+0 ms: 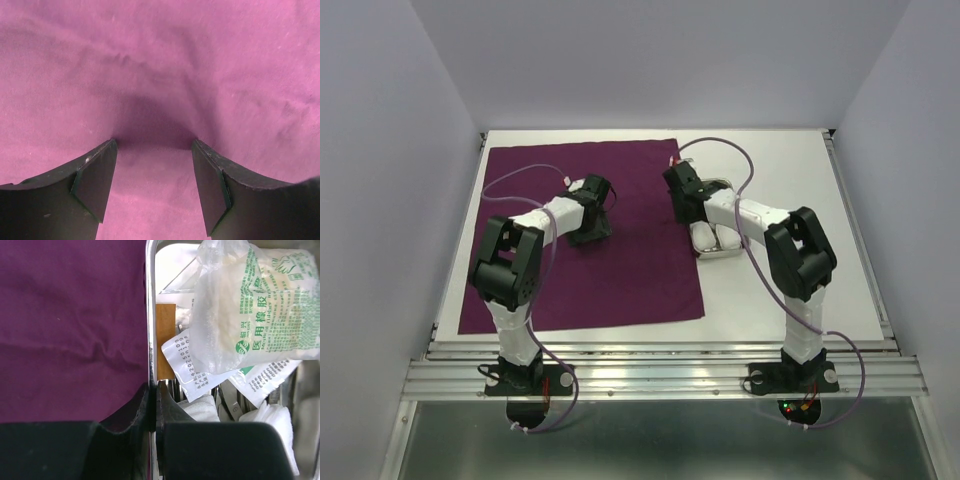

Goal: Prepare the surgical pack
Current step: Move the surgical kit at the center of the board, then pick up the container from the center of the board, then place the container in the surgical kit.

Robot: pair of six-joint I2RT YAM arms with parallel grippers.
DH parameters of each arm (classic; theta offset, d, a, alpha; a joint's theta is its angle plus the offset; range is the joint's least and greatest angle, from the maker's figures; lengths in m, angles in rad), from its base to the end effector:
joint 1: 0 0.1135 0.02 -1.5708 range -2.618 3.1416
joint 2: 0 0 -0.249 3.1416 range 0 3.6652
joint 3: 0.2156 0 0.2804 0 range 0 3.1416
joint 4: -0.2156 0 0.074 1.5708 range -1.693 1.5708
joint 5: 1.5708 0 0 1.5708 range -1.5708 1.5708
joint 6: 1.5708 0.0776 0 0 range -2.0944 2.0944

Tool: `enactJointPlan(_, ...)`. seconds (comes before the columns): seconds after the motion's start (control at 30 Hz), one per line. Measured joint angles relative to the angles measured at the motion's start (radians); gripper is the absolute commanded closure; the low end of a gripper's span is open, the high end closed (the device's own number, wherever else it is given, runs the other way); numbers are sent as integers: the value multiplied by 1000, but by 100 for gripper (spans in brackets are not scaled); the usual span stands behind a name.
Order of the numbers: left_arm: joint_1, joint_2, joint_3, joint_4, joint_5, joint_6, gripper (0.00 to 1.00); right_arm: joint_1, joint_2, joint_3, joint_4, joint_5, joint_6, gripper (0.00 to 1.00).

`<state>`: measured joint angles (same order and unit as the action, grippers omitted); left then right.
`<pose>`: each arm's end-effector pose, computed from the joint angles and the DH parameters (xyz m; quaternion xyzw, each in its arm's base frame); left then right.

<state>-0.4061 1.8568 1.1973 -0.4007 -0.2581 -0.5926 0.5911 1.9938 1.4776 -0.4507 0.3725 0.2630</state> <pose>0.3903 -0.1463 0.1019 -0.1217 0.9523 -0.0106 0.2795 0.4086 0.2402 0.1371 -0.0989 0.9346 -0.0399 0.3392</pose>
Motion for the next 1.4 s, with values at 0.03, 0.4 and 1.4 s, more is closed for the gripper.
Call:
enactJointPlan(0.03,0,-4,0,-5,0,0,27,0,0,12,-4,0,-6,99)
enactJointPlan(0.4,95,-225,-5,-125,-10,38,27,37,21,194,-18,-6,-44,99)
enactJointPlan(1.4,333,-423,-90,-176,-8,132,27,238,516,853,-164,24,-290,99)
